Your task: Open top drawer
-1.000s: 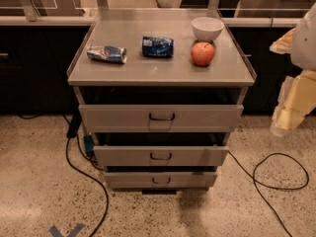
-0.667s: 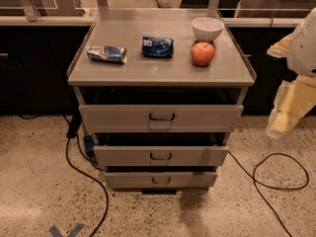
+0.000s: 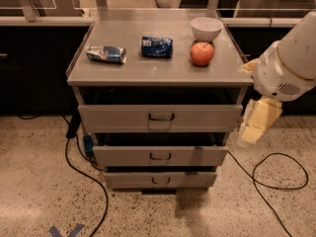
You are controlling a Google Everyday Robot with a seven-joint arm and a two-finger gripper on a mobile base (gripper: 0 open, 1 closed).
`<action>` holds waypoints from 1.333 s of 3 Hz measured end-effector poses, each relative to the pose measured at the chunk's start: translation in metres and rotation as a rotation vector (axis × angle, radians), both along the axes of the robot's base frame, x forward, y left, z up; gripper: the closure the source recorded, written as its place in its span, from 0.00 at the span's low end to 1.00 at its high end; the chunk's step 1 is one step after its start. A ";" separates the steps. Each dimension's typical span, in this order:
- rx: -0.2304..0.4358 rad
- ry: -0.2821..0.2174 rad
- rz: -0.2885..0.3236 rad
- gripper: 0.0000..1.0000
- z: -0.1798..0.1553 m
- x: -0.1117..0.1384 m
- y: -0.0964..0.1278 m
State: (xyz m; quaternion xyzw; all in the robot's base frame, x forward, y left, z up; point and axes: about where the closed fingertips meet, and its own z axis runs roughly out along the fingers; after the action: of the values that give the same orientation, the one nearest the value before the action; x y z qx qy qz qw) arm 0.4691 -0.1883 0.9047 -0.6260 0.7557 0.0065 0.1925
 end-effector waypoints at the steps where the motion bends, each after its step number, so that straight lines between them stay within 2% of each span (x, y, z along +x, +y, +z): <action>1: 0.044 0.004 0.037 0.00 -0.027 0.009 0.020; 2: 0.081 0.011 0.059 0.00 -0.045 0.013 0.038; 3: 0.081 0.011 0.059 0.00 -0.045 0.013 0.038; 4: 0.103 0.005 0.083 0.00 -0.058 0.019 0.053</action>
Offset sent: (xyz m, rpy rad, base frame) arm 0.0176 0.0563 -0.0672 0.1274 0.0209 0.0819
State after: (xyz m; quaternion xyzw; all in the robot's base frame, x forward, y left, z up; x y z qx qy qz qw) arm 0.4879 -0.1357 0.8468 -0.6459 0.7283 0.0551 0.2222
